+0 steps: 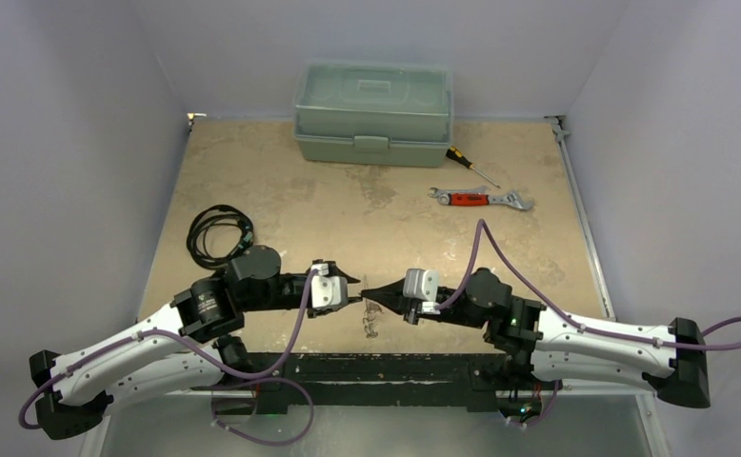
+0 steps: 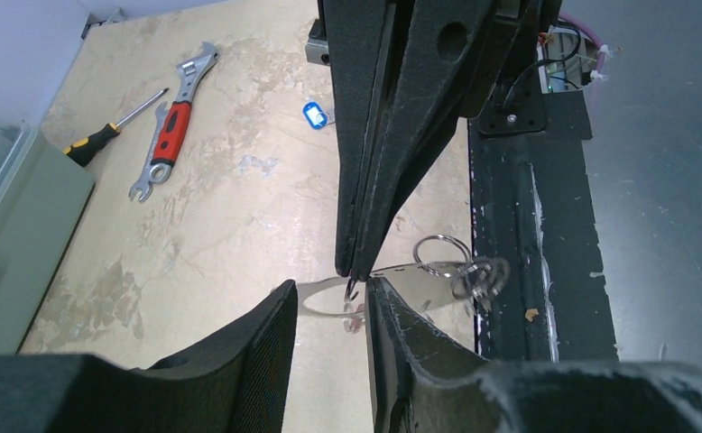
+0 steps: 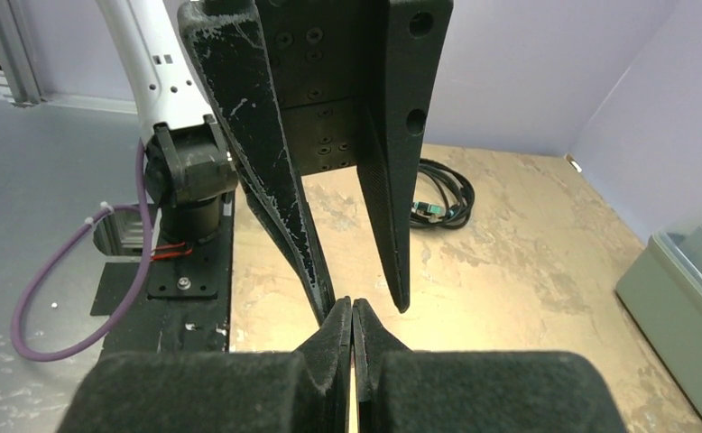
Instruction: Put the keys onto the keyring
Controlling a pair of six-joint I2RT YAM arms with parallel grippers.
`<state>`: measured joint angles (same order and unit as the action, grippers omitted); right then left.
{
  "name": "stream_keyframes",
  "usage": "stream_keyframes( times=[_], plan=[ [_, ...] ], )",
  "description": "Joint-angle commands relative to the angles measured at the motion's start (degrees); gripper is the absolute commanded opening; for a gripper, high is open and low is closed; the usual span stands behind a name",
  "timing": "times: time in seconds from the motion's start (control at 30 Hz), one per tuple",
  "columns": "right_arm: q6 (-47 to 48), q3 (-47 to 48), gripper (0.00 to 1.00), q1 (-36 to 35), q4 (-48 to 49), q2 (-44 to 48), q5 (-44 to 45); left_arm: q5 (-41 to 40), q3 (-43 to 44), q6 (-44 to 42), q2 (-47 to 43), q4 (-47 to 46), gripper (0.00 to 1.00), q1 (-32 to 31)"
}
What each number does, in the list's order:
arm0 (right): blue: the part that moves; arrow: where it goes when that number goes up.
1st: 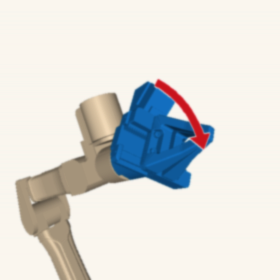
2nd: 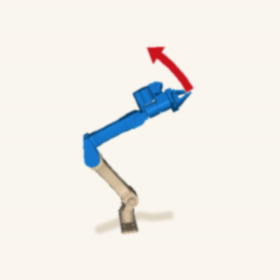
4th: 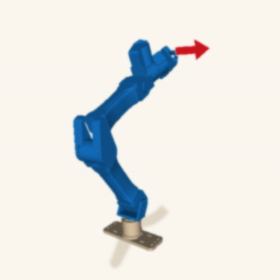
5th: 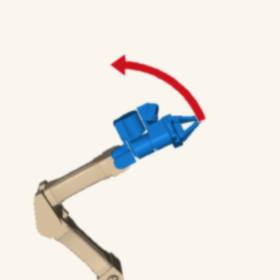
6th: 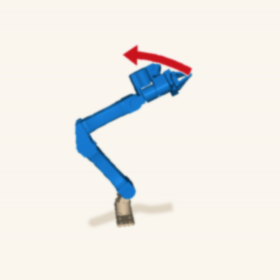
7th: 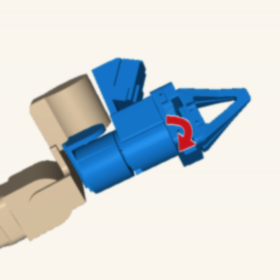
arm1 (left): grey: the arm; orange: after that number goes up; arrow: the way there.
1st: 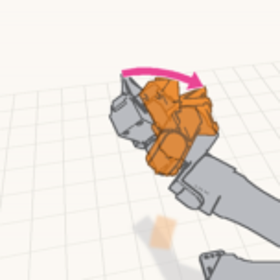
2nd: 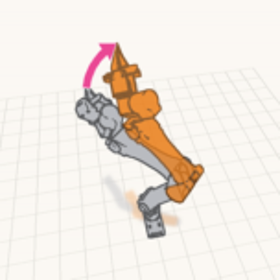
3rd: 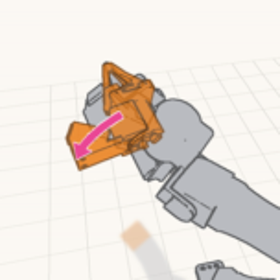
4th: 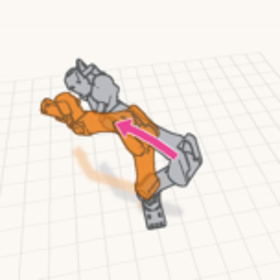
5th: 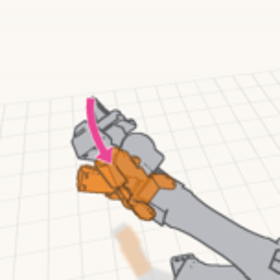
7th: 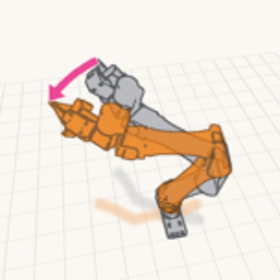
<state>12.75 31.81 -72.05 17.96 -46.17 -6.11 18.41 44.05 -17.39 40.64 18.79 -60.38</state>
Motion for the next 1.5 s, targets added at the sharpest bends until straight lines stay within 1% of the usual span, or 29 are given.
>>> stream_keyframes(
  times=[0.0,0.2,0.43,0.53,0.63,0.73,0.77,0.8,0.87,0.9,1.0,1.07,1.13,1.17,1.2,1.23,1.27,1.3,1.33,1.37,1.4,1.47],
  plan=[
    [0.3,3.1,0.00,-0.3,2.9,1.9,-0.3,-0.8,0.6,-1.2,-0.2,-1.6,0.33,0.2],
    [0.2,3.2,0.00,-0.3,3.0,2.2,-0.7,-1.0,0.0,-0.9,-0.5,-2.5,0.40,0.2],
    [-0.3,3.1,0.00,-0.3,4.2,1.8,-1.5,0.0,-0.5,-0.7,-0.2,-3.7,0.39,0.2],
    [-0.3,3.3,0.00,-0.3,4.7,1.2,-1.9,1.0,-0.7,-0.7,0.3,-4.1,0.30,0.2],
    [-0.3,3.3,0.00,-0.3,5.6,0.8,-2.2,1.7,-0.8,-0.7,0.7,-4.0,0.26,0.1],
    [-0.4,3.3,0.00,-0.3,6.4,0.7,-2.4,1.9,-1.1,-0.6,0.9,-4.0,0.24,0.1],
    [-0.4,3.2,0.00,-0.3,6.7,0.7,-2.5,2.2,-1.3,-0.6,0.9,-4.2,0.22,0.2],
    [-0.4,3.3,0.00,-0.3,7.0,0.7,-2.6,2.3,-1.4,-0.6,0.9,-4.4,0.17,0.2],
    [-0.6,3.3,0.00,-0.3,7.4,0.5,-3.1,2.9,-1.7,-0.5,0.7,-5.3,0.05,0.3],
    [-0.7,3.1,0.00,-0.3,7.8,0.4,-3.4,3.2,-1.8,-0.5,0.6,-5.9,0.00,0.4],
    [-1.2,2.5,0.00,-0.3,9.5,0.1,-4.2,3.1,-3.1,-0.1,-1.1,-7.9,0.00,0.9],
    [-1.9,1.9,0.00,-0.3,10.8,0.2,-3.1,1.7,-4.1,0.2,-2.6,-8.5,0.00,1.2],
    [-3.6,1.2,0.00,-0.3,11.6,0.6,2.4,-1.2,-4.9,0.4,-3.5,-8.6,0.00,1.2],
    [-4.9,0.7,0.00,-0.3,11.8,0.8,6.9,-3.2,-5.3,1.0,-3.6,-8.8,0.00,1.3],
    [-7.7,0.2,0.07,-0.3,11.9,1.0,11.0,-5.5,-5.6,1.7,-3.5,-9.0,0.00,1.3],
    [-11.3,-0.4,0.18,-0.2,11.5,1.1,15.7,-7.5,-5.7,2.3,-3.3,-9.1,0.00,1.3],
    [-15.3,-0.9,0.36,-0.2,10.5,1.0,21.7,-9.3,-5.9,2.9,-3.0,-9.2,0.03,1.4],
    [-18.9,-1.2,0.52,-0.2,8.2,0.4,26.9,-10.4,-6.2,3.3,-2.8,-9.4,0.09,1.4],
    [-22.6,-1.0,0.65,-0.2,5.0,-0.3,33.1,-11.3,-6.5,3.8,-2.7,-9.8,0.18,1.4],
    [-26.9,-0.5,0.78,-0.2,0.4,-1.3,36.4,-12.0,-6.9,4.1,-2.6,-10.1,0.30,1.4],
    [-30.9,0.1,0.84,-0.1,-4.1,-2.7,38.8,-13.1,-7.2,4.6,-2.6,-10.6,0.41,1.5],
    [-40.1,1.9,0.94,0.0,-13.9,-5.8,41.5,-17.1,-7.8,5.8,-2.4,-11.2,0.59,1.8]
  ],
)
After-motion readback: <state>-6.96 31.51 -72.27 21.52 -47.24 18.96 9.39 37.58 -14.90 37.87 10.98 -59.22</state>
